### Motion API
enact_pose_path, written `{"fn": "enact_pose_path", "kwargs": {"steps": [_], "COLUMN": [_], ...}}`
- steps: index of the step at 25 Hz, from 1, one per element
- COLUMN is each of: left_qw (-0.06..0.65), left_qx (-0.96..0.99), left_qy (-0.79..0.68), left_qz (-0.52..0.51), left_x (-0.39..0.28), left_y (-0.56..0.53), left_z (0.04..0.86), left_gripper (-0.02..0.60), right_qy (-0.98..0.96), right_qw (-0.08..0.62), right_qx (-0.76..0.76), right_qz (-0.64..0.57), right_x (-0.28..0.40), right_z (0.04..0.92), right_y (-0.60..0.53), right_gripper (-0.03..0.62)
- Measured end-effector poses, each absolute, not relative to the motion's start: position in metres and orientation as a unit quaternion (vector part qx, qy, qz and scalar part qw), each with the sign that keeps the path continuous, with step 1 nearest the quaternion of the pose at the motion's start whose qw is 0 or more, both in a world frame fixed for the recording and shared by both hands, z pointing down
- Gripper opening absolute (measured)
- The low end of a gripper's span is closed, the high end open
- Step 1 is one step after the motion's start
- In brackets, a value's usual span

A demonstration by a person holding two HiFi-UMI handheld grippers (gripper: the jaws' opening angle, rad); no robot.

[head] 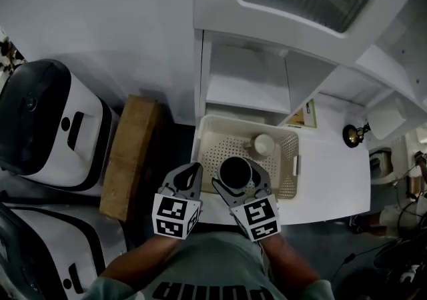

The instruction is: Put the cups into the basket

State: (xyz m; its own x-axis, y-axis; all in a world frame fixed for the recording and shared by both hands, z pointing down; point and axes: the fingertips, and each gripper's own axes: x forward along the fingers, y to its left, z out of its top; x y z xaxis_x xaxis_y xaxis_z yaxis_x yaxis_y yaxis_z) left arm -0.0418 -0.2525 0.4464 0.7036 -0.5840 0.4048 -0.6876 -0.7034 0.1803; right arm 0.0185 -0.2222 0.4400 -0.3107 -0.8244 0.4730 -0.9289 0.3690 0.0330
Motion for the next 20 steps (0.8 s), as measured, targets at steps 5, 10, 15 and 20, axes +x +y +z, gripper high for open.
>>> {"fn": "enact_pose_path", "kwargs": {"steps": [5, 10, 15, 20], "left_qw": [0.159, 0.159, 0.166, 0.18], "left_qx": [0.902, 0.892, 0.879, 0.866], "left_qy": [-0.362, -0.379, -0.399, -0.417], "left_qz": [0.175, 0.189, 0.2, 0.208], "left_x": [-0.028, -0.017, -0.011, -0.01], "left_y": [-0.266, -0.276, -0.284, -0.288], "left_z": [0.454, 0.463, 0.472, 0.481], "left_gripper": [0.005, 0.005, 0.005, 0.005], "right_qy": [-0.813, -0.826, -0.841, -0.855], "right_qw": [0.219, 0.232, 0.251, 0.27], "right_qx": [0.525, 0.498, 0.46, 0.423], "right_qz": [0.123, 0.127, 0.13, 0.134], "right_x": [0.027, 0.037, 0.043, 0.043], "right_z": [0.452, 0.472, 0.495, 0.518], "right_y": [-0.238, -0.248, -0.257, -0.268], "right_gripper": [0.385, 0.385, 0.384, 0.384]}}
